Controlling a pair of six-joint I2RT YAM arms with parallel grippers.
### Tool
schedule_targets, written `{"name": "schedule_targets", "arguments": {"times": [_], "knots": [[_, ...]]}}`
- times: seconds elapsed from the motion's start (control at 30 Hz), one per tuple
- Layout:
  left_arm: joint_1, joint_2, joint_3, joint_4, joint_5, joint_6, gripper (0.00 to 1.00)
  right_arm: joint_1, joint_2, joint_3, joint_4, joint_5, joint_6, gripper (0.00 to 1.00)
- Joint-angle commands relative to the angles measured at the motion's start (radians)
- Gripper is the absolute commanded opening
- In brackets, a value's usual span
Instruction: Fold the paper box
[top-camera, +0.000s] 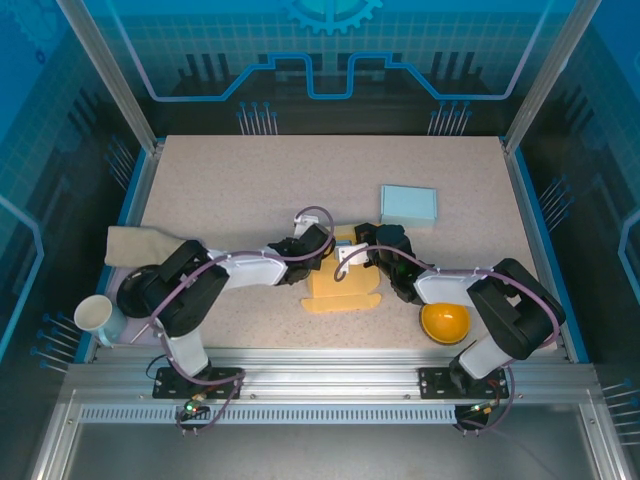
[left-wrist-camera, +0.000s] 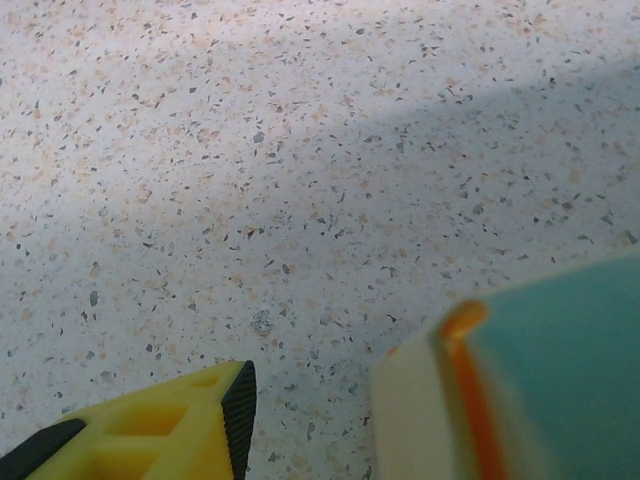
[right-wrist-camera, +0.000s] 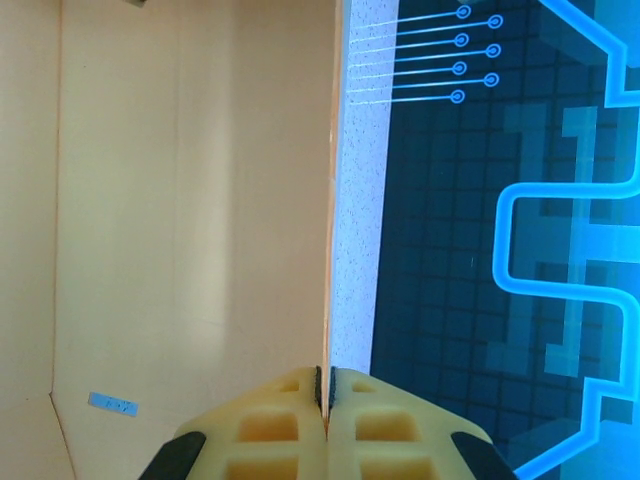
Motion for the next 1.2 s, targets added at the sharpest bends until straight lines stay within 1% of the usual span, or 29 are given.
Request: {"name": "schedule_targets", "arguments": {"times": [0.0,0.2,0.3,0.4,0.43,0.6,0.77,1.0,1.1,1.17], "knots": [[0.049,0.057,0.011,-0.211,-0.104,-0.053,0.44,-0.010,0.000,0.007,-0.039,0.039,0.022,0.00],[0.064,0.077,0.019,-0.247,-0.107,-0.104,0.47,-0.015,-0.006,0.008,-0.043,0.043,0.022,0.00],[0.067,0.072,0.019,-0.232,-0.095,-0.093,0.53,-0.018,-0.003,0.010,-0.046,0.039,0.025,0.00],[0.065,0.034,-0.007,-0.149,-0.001,-0.037,0.57,-0.020,0.002,0.016,-0.051,0.040,0.031,0.00],[0.065,0.016,-0.014,-0.123,0.038,-0.016,0.61,-0.019,0.005,0.017,-0.053,0.040,0.033,0.00],[0.063,-0.047,-0.022,-0.053,0.183,0.050,0.67,-0.019,0.010,0.022,-0.051,0.043,0.043,0.00],[0.061,-0.106,-0.032,-0.034,0.248,0.052,0.72,-0.016,0.011,0.022,-0.054,0.046,0.046,0.00],[0.048,-0.189,-0.085,0.032,0.375,0.058,0.77,-0.012,0.014,0.023,-0.046,0.057,0.051,0.00],[0.048,-0.228,-0.130,0.078,0.431,0.081,0.78,-0.008,0.014,0.022,-0.043,0.057,0.055,0.00],[0.048,-0.261,-0.155,0.086,0.445,0.095,0.77,-0.004,0.014,0.019,-0.034,0.057,0.054,0.00]]}}
